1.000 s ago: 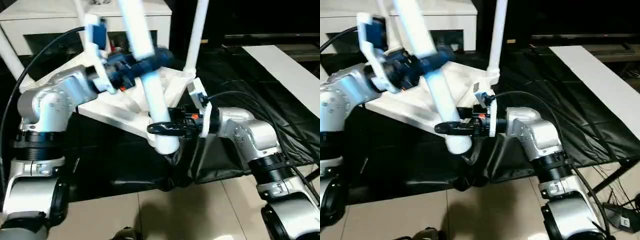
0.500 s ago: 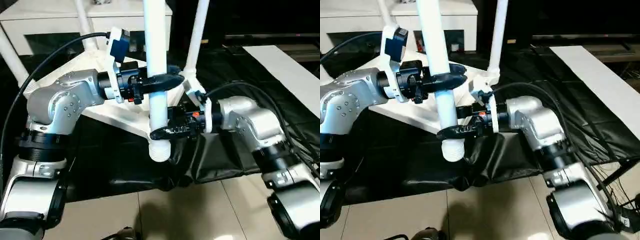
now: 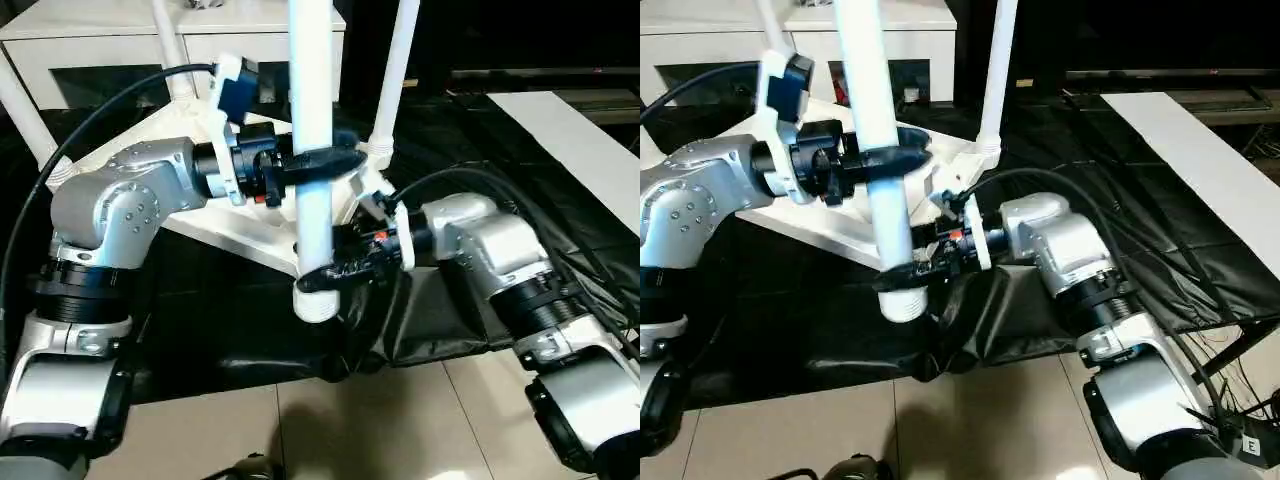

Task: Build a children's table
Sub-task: Move to table

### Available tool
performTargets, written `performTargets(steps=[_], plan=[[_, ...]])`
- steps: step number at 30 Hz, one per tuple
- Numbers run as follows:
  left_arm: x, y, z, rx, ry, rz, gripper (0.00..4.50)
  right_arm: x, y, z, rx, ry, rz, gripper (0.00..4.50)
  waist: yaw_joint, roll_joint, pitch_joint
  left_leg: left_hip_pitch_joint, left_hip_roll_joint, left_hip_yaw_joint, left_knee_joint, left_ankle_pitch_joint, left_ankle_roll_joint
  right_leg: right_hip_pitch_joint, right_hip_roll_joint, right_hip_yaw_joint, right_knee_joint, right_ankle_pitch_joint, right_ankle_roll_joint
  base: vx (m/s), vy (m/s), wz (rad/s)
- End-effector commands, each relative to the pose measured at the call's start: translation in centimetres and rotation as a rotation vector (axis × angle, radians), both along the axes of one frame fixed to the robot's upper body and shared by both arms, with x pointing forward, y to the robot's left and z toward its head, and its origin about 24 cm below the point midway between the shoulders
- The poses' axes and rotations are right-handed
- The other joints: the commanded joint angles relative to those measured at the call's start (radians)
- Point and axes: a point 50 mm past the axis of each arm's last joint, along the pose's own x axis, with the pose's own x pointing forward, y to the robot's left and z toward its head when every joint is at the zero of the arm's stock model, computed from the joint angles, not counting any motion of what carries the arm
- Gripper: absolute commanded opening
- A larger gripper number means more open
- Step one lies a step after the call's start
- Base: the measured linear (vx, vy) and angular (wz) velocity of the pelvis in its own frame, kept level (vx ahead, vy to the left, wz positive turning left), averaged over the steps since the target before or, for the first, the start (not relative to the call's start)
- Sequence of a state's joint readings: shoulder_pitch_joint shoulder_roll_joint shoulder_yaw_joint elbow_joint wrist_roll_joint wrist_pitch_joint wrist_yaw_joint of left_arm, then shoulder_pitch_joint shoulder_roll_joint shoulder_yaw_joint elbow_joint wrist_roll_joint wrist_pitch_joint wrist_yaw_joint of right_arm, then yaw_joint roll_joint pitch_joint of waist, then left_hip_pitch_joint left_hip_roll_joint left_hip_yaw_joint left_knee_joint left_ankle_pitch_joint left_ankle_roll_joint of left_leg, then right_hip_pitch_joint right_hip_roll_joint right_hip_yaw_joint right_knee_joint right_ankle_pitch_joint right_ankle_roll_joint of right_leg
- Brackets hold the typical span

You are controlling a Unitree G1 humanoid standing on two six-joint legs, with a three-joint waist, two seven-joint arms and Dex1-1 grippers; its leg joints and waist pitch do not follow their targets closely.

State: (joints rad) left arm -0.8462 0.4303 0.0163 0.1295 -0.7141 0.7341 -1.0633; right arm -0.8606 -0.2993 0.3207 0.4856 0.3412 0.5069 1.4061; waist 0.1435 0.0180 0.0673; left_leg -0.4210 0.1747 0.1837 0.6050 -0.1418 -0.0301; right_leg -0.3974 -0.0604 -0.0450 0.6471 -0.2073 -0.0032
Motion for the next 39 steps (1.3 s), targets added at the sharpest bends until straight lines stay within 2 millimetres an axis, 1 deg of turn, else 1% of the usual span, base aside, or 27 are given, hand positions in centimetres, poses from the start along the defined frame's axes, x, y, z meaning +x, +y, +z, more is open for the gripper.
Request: performTargets(steps=[1,6,7,9,11,14,15,17,18,19,21,25,27,30,32,34,35,36,37,39], plan=[[-0.26,-0.11,1.44,-0.030,-0.042,-0.014,1.75,0.16,0.18,0.52,-0.007,-0.030,0.021,3.33,-0.003,0.006,-0.086,0.044,0.055,-0.024,-0.063,-0.242,-0.028,0.036,-0.081,0.039,-0.068,-0.109,-0.246,0.000,0.000,0.00],[-0.36,-0.13,1.42,-0.025,-0.038,-0.024,1.75,0.33,0.28,0.49,0.001,-0.031,0.020,3.33,-0.002,0.007,-0.085,0.044,0.055,-0.024,-0.063,-0.248,-0.027,0.035,-0.081,0.039,-0.070,-0.126,-0.243,0.000,0.000,0.00],[-0.40,-0.05,1.25,-0.005,-0.036,-0.029,1.75,0.39,0.32,0.54,0.003,-0.032,0.022,3.33,-0.001,0.008,-0.085,0.045,0.056,-0.025,-0.064,-0.247,-0.027,0.035,-0.080,0.039,-0.069,-0.126,-0.241,0.000,0.000,0.00],[-0.42,0.00,1.17,-0.001,-0.033,-0.029,1.75,0.42,0.32,0.59,0.004,-0.033,0.024,3.33,-0.003,0.007,-0.085,0.045,0.055,-0.024,-0.064,-0.248,-0.028,0.034,-0.079,0.040,-0.068,-0.121,-0.239,0.000,0.000,0.00],[-0.42,0.07,1.08,0.004,-0.031,-0.029,1.75,0.45,0.30,0.64,0.004,-0.035,0.026,3.33,-0.002,0.009,-0.086,0.045,0.055,-0.025,-0.064,-0.249,-0.028,0.035,-0.080,0.040,-0.069,-0.122,-0.240,0.000,0.000,0.00],[-0.46,0.15,0.95,0.016,-0.027,-0.028,1.75,0.50,0.26,0.68,0.002,-0.038,0.030,3.33,-0.002,0.009,-0.085,0.045,0.055,-0.025,-0.064,-0.253,-0.028,0.034,-0.079,0.039,-0.068,-0.127,-0.240,0.000,0.000,0.00],[-0.51,0.14,0.95,0.014,-0.026,-0.030,1.75,0.52,0.27,0.69,0.005,-0.037,0.031,3.33,-0.002,0.007,-0.086,0.046,0.056,-0.024,-0.064,-0.249,-0.027,0.034,-0.080,0.039,-0.068,-0.121,-0.241,0.000,0.000,0.00],[-0.65,0.10,0.97,0.010,-0.023,-0.037,1.75,0.54,0.32,0.71,0.009,-0.036,0.032,3.33,-0.001,0.009,-0.085,0.046,0.057,-0.025,-0.065,-0.251,-0.028,0.034,-0.080,0.039,-0.067,-0.117,-0.245,0.000,0.000,0.00],[-0.71,0.09,0.97,0.009,-0.021,-0.042,1.75,0.57,0.36,0.72,0.011,-0.036,0.031,3.33,-0.002,0.009,-0.086,0.045,0.056,-0.025,-0.064,-0.250,-0.027,0.034,-0.080,0.039,-0.067,-0.115,-0.245,0.000,0.000,0.00],[-0.75,0.06,0.96,0.008,-0.020,-0.046,1.75,0.58,0.41,0.70,0.014,-0.035,0.031,3.33,-0.003,0.006,-0.085,0.045,0.056,-0.025,-0.064,-0.252,-0.028,0.035,-0.080,0.039,-0.067,-0.115,-0.248,0.000,0.000,0.00],[-0.80,0.03,0.95,0.009,-0.020,-0.048,1.75,0.59,0.49,0.66,0.016,-0.034,0.031,3.33,-0.002,0.007,-0.085,0.044,0.055,-0.024,-0.063,-0.246,-0.026,0.035,-0.081,0.039,-0.067,-0.113,-0.251,0.000,0.000,0.00],[-0.74,-0.02,1.07,0.000,-0.019,-0.044,1.75,0.62,0.63,0.62,0.020,-0.032,0.034,3.33,-0.001,0.008,-0.085,0.044,0.056,-0.025,-0.063,-0.246,-0.026,0.035,-0.081,0.039,-0.067,-0.119,-0.245,0.000,0.000,0.00],[-0.81,-0.06,1.06,0.001,-0.017,-0.053,1.75,0.60,0.72,0.61,0.024,-0.031,0.035,3.33,-0.002,0.006,-0.086,0.044,0.056,-0.025,-0.064,-0.248,-0.027,0.035,-0.080,0.039,-0.067,-0.119,-0.245,0.000,0.000,0.00],[-0.83,-0.10,0.99,0.006,-0.015,-0.053,1.75,0.60,0.79,0.60,0.029,-0.030,0.036,3.33,-0.001,0.007,-0.085,0.045,0.056,-0.024,-0.064,-0.247,-0.025,0.034,-0.081,0.039,-0.068,-0.121,-0.246,0.000,0.000,0.00],[-0.84,-0.10,0.97,0.007,-0.015,-0.052,1.75,0.60,0.81,0.58,0.030,-0.029,0.037,3.07,-0.001,0.007,-0.085,0.045,0.056,-0.025,-0.064,-0.251,-0.028,0.034,-0.080,0.039,-0.068,-0.127,-0.243,0.000,0.000,0.00],[-0.91,-0.11,0.88,0.014,-0.014,-0.055,1.75,0.70,0.86,0.63,0.037,-0.032,0.033,2.98,-0.002,0.006,-0.085,0.044,0.056,-0.025,-0.065,-0.247,-0.028,0.035,-0.081,0.039,-0.067,-0.122,-0.243,0.000,0.000,0.00],[-0.91,-0.11,0.88,0.014,-0.014,-0.055,1.75,0.70,0.86,0.63,0.037,-0.032,0.033,2.74,-0.002,0.006,-0.086,0.044,0.055,-0.025,-0.064,-0.246,-0.028,0.035,-0.081,0.039,-0.067,-0.119,-0.244,0.000,0.000,0.00],[-0.91,-0.11,0.88,0.014,-0.014,-0.055,1.75,0.70,0.86,0.63,0.037,-0.032,0.033,2.74,-0.002,0.006,-0.086,0.044,0.055,-0.025,-0.064,-0.244,-0.027,0.035,-0.081,0.039,-0.066,-0.118,-0.244,0.000,0.000,0.00],[-0.93,-0.12,0.81,0.018,-0.013,-0.056,1.75,0.80,0.91,0.73,0.045,-0.035,0.028,2.58,-0.002,0.006,-0.086,0.045,0.056,-0.024,-0.063,-0.244,-0.025,0.033,-0.080,0.039,-0.067,-0.118,-0.245,0.000,0.000,0.00],[-0.92,-0.13,0.83,0.017,-0.012,-0.056,1.75,0.82,0.92,0.76,0.048,-0.036,0.027,2.54,-0.001,0.007,-0.085,0.044,0.056,-0.024,-0.064,-0.248,-0.025,0.034,-0.081,0.039,-0.067,-0.123,-0.243,0.000,0.000,0.00]])
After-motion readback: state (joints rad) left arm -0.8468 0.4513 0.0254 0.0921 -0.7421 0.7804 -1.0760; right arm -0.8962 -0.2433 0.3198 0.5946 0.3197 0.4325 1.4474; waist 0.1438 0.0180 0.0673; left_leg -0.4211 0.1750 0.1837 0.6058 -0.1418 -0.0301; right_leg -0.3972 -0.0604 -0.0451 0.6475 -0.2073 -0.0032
